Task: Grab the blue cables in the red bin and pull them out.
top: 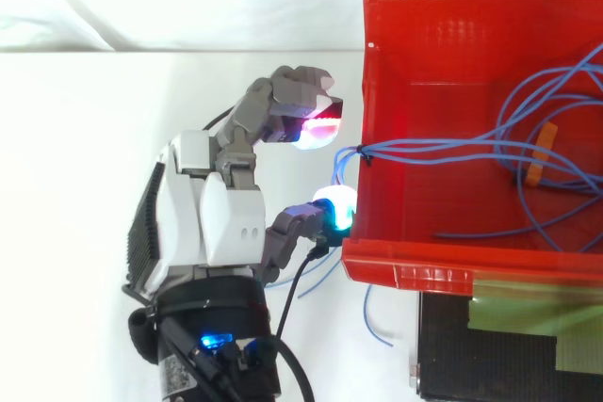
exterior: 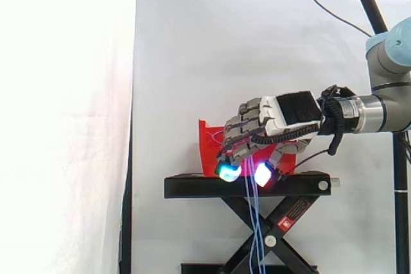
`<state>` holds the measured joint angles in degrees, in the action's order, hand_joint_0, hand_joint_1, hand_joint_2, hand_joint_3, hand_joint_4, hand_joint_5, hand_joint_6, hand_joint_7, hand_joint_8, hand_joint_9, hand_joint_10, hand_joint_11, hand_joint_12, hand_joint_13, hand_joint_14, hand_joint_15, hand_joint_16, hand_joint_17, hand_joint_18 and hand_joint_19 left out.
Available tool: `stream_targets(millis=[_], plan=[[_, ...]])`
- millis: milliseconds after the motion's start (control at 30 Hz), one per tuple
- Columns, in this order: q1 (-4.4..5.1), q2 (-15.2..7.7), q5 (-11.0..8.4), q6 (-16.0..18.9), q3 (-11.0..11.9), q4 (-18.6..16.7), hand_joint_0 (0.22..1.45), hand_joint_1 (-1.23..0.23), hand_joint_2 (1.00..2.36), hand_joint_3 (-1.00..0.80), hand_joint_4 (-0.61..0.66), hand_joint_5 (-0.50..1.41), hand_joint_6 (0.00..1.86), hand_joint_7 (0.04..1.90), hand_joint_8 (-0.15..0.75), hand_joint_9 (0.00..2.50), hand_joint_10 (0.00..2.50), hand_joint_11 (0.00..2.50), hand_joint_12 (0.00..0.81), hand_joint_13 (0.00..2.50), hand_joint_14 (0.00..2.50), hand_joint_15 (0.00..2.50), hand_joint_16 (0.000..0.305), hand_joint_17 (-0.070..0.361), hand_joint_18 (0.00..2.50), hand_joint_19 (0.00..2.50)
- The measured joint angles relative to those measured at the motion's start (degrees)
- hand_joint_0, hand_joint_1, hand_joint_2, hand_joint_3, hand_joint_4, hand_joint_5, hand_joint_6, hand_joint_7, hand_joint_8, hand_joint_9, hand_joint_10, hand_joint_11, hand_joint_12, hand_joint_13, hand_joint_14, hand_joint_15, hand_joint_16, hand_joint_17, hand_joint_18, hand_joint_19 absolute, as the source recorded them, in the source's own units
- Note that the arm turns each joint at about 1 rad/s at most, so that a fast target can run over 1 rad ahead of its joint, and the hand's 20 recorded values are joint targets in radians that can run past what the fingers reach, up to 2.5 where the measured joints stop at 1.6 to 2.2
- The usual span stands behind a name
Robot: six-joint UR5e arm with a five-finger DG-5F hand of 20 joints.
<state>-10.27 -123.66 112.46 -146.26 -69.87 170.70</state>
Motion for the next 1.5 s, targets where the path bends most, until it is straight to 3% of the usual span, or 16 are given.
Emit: stream_targets(millis=[1000,1500], plan=[[-0.26,0.00,0.29,-0.94,0.00,0.19,0.79,-1.11,1.00,-1.00,0.07,0.78,0.01,0.64,0.177,0.70,0.03,0.94,0.305,0.66,0.03,0.78,0.043,0.098,0.57,1.03],[-0.30,0.00,0.30,-1.08,0.00,-0.09,0.86,-1.11,1.00,-1.00,0.02,0.97,0.00,0.85,0.159,0.77,0.03,0.94,0.292,0.69,0.03,0.77,0.041,0.092,0.60,1.02]])
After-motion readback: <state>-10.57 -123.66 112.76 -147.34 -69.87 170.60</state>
